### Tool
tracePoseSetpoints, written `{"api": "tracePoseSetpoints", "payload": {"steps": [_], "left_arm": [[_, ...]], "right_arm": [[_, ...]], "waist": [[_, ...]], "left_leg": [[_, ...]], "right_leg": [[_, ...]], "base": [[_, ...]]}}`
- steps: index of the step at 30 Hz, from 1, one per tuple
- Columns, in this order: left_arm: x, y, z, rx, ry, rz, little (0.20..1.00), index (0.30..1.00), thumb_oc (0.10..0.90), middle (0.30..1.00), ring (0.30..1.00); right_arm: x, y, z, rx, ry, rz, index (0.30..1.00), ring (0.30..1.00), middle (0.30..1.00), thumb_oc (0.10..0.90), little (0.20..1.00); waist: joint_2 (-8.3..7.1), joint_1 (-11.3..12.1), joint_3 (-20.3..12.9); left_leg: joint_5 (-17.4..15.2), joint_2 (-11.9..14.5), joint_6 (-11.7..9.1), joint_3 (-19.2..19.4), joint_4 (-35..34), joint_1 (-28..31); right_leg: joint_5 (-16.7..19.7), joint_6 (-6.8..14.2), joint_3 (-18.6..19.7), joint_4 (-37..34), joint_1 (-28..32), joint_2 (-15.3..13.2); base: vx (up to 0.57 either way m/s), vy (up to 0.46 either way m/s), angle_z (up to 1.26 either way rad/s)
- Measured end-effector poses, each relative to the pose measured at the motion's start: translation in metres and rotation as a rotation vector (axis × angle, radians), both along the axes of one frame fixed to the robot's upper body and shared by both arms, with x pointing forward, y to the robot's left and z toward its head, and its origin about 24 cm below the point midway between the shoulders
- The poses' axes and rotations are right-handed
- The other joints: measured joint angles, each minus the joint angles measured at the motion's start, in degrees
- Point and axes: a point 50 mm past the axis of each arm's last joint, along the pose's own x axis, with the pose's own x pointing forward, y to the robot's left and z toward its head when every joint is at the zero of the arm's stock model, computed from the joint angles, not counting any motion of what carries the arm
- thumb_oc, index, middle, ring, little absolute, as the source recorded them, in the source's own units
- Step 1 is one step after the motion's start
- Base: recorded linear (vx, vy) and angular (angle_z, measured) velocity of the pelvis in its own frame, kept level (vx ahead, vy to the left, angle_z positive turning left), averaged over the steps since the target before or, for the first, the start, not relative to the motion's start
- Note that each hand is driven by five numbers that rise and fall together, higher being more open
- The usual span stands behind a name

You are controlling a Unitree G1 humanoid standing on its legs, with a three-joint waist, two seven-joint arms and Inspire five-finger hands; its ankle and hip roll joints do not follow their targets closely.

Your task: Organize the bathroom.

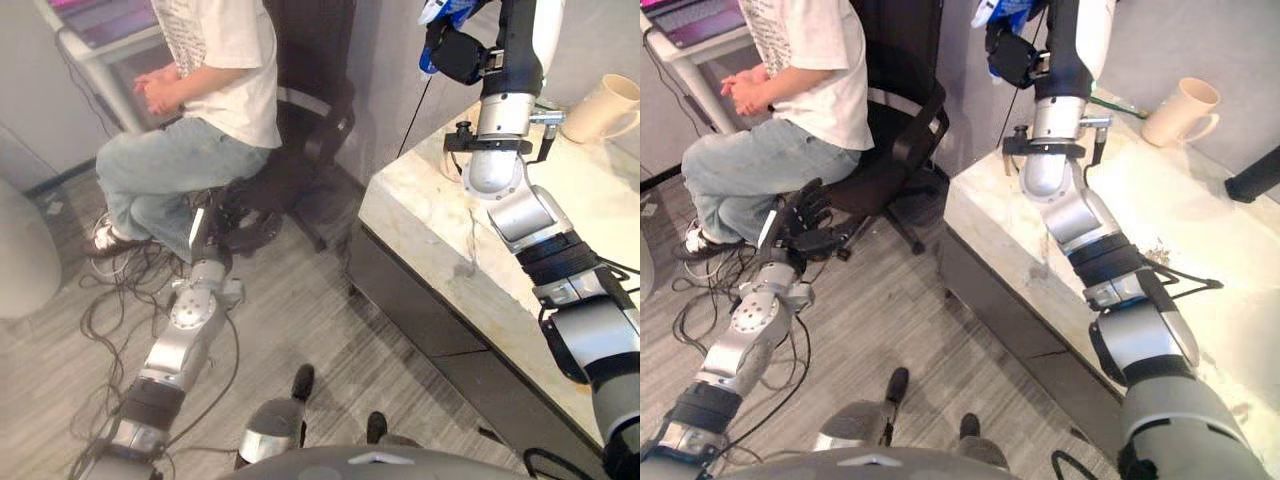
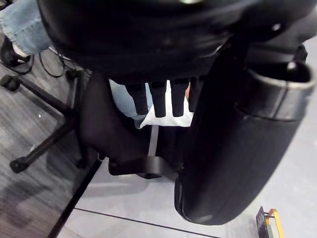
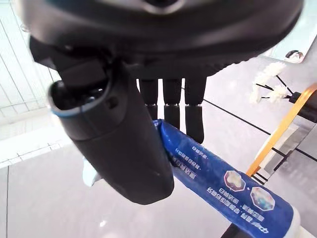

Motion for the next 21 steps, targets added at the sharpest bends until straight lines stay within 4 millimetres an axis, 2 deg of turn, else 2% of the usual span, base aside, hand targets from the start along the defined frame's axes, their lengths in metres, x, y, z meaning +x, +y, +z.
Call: {"api": "tracePoseSetpoints", "payload": {"steps": [2, 3, 5, 7, 10, 12, 14, 15, 19, 21], "left_arm": [[0.001, 0.0, 0.002, 0.003, -0.005, -0.004, 0.9, 0.9, 0.8, 0.9, 0.9], [0.002, -0.001, 0.002, 0.004, -0.005, -0.008, 0.9, 0.9, 0.8, 0.9, 0.9], [0.002, -0.001, 0.002, 0.009, 0.001, 0.0, 0.9, 0.9, 0.8, 0.9, 0.9], [0.001, 0.002, 0.001, 0.017, 0.008, 0.025, 0.9, 0.9, 0.8, 0.9, 0.9], [0.0, 0.007, 0.001, 0.036, 0.009, 0.054, 0.9, 0.9, 0.8, 0.9, 0.9], [-0.005, 0.011, -0.004, 0.048, 0.031, 0.066, 0.9, 0.9, 0.8, 0.9, 0.9], [-0.009, 0.011, -0.009, 0.043, 0.045, 0.063, 0.9, 0.9, 0.8, 0.9, 0.9], [-0.012, 0.009, -0.012, 0.03, 0.048, 0.062, 0.9, 0.9, 0.8, 0.9, 0.9], [-0.013, 0.0, -0.017, 0.019, 0.06, 0.02, 0.9, 0.9, 0.8, 0.9, 0.9], [-0.013, -0.003, -0.017, 0.013, 0.062, 0.007, 0.9, 0.9, 0.8, 0.9, 0.9]], "right_arm": [[0.0, -0.001, 0.0, 0.001, -0.001, -0.005, 0.3, 0.3, 0.3, 0.4, 0.3], [0.0, -0.001, 0.0, 0.002, -0.002, -0.005, 0.3, 0.3, 0.3, 0.4, 0.3], [-0.001, 0.002, 0.002, -0.007, -0.012, 0.001, 0.3, 0.3, 0.3, 0.4, 0.3], [-0.003, 0.008, 0.003, -0.016, -0.029, 0.02, 0.3, 0.3, 0.3, 0.4, 0.3], [-0.007, 0.017, 0.005, -0.005, -0.047, 0.053, 0.3, 0.3, 0.3, 0.4, 0.3], [-0.01, 0.025, 0.005, 0.01, -0.057, 0.088, 0.3, 0.3, 0.3, 0.4, 0.3], [-0.01, 0.024, 0.006, 0.018, -0.058, 0.085, 0.3, 0.3, 0.3, 0.4, 0.3], [-0.011, 0.025, 0.008, 0.018, -0.068, 0.088, 0.3, 0.3, 0.3, 0.4, 0.3], [-0.012, 0.023, 0.011, 0.01, -0.055, 0.08, 0.3, 0.3, 0.3, 0.4, 0.3], [-0.01, 0.022, 0.01, 0.016, -0.038, 0.076, 0.3, 0.3, 0.3, 0.4, 0.3]], "waist": [[0.16, -0.35, 0.02], [0.23, -0.69, 0.04], [0.25, -0.98, 0.06], [0.26, -0.79, 0.07], [-0.26, -1.63, 0.03], [-1.26, -2.79, -0.14], [-3.43, -3.16, -1.51], [-3.95, -2.89, -2.21], [-3.5, -3.16, -2.52], [-3.25, -3.3, -2.65]], "left_leg": [[-0.38, 0.39, 0.46, 0.14, 0.03, 0.98], [-1.1, 0.66, 0.97, 0.26, 0.03, 1.97], [-2.18, 0.8, 1.46, 1.77, 0.03, 3.46], [-2.96, 1.06, 1.17, 4.45, 0.02, 4.73], [-4.73, 1.5, 0.96, 7.13, 0.0, 6.18], [-5.83, 1.39, 0.28, 8.0, -0.03, 7.91], [-6.76, 0.9, -0.76, 7.79, -0.03, 8.75], [-7.11, 1.51, -1.33, 7.57, -0.02, 8.75], [-7.6, 4.4, -2.84, 7.14, -0.03, 8.75], [-7.66, 4.93, -2.97, 7.14, -0.04, 8.74]], "right_leg": [[-1.75, 1.16, -1.14, 7.43, -3.37, 0.17], [-2.34, 0.71, -1.86, 11.85, -5.16, 0.16], [-3.23, 0.61, -3.95, 14.63, -6.88, -0.6], [-2.05, 1.78, -7.09, 9.2, -8.09, -1.51], [2.2, 2.87, -8.5, 4.06, -11.0, -1.15], [6.06, 1.94, -8.48, 2.11, -11.47, -0.83], [8.09, 1.16, -8.28, -1.77, -8.59, -0.28], [11.49, -0.86, -7.25, -4.36, -7.7, 0.84], [11.06, -2.9, -7.67, -4.28, -7.54, 4.15], [10.87, -3.34, -7.66, -4.28, -7.56, 4.71]], "base": [[0.13, 0.087, -0.15], [0.09, 0.018, -0.09], [0.09, -0.041, -0.25], [0.03, -0.094, -0.56], [0.01, -0.069, -0.52], [-0.03, -0.066, -0.28], [-0.02, -0.052, -0.08], [0.01, -0.034, -0.11], [0.02, -0.017, -0.04], [0.04, -0.012, -0.05]]}}
